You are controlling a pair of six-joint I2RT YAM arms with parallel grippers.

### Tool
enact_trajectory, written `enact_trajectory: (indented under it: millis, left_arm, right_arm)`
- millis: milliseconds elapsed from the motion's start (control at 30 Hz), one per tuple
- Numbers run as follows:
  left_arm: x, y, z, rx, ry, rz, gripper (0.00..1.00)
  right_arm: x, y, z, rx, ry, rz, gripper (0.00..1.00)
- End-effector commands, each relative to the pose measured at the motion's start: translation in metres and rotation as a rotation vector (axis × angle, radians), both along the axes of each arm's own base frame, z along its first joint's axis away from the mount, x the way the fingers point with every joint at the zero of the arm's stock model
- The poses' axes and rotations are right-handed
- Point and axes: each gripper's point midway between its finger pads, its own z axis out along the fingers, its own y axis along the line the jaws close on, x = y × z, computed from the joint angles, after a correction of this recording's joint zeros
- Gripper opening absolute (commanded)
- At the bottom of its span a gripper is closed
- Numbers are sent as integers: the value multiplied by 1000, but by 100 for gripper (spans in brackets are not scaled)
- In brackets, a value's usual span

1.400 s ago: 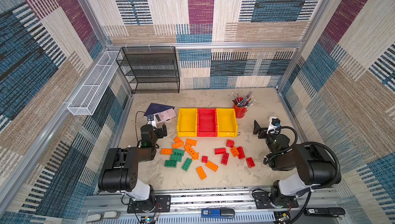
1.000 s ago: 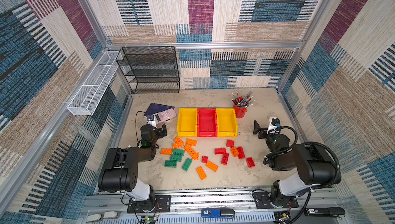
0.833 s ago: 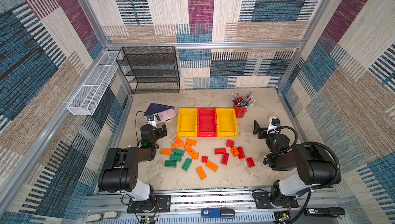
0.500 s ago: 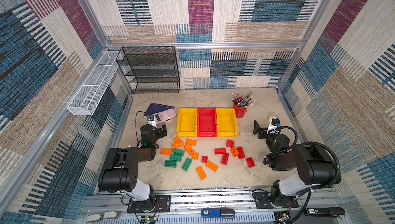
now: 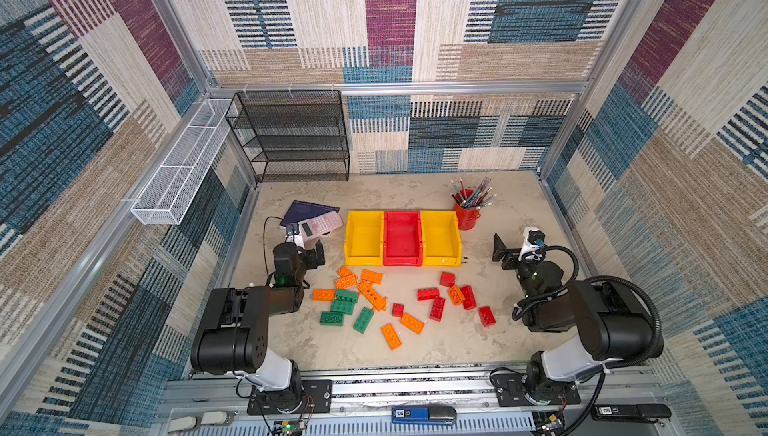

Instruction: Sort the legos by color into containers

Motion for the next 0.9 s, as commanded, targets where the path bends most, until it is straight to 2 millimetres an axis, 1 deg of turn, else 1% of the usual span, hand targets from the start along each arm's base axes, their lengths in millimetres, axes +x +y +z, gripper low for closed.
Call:
enact_trajectory:
  millis: [0,300,333,433,500,600,667,767,833,867]
  left_arm:
    - [3,-1,6,26,-21,-16,99]
    - [3,-1,6,24,-18,-18,100]
    - [3,-1,7,23,-21,-18,99]
    - [2,2,10,24,-21,3,99]
    - [2,8,19,27,-6,38,99]
    - [-1,9,36,35,13,44,99]
    - [-3,12,58,38,-10,64,99]
    - [-7,16,84,37,-25,93,99]
    - [-9,15,96,13,12,96,99]
    - [-10,12,99,-5,35,83,99]
  right_arm:
    - [1,2,9,4,-33,11,100]
    - [1,2,10,4,-36,12,100]
    - [0,1,10,4,-40,5,99]
    - [-1,-12,18,20,-47,-90,100]
    - [2,-19,24,17,-21,-157,100]
    - [12,-30,39,31,54,-234,100]
    - [19,-39,50,86,133,-297,100]
    - [23,-40,67,119,225,-314,100]
    - [20,-36,76,167,241,-297,100]
    - [17,-33,76,201,245,-283,100]
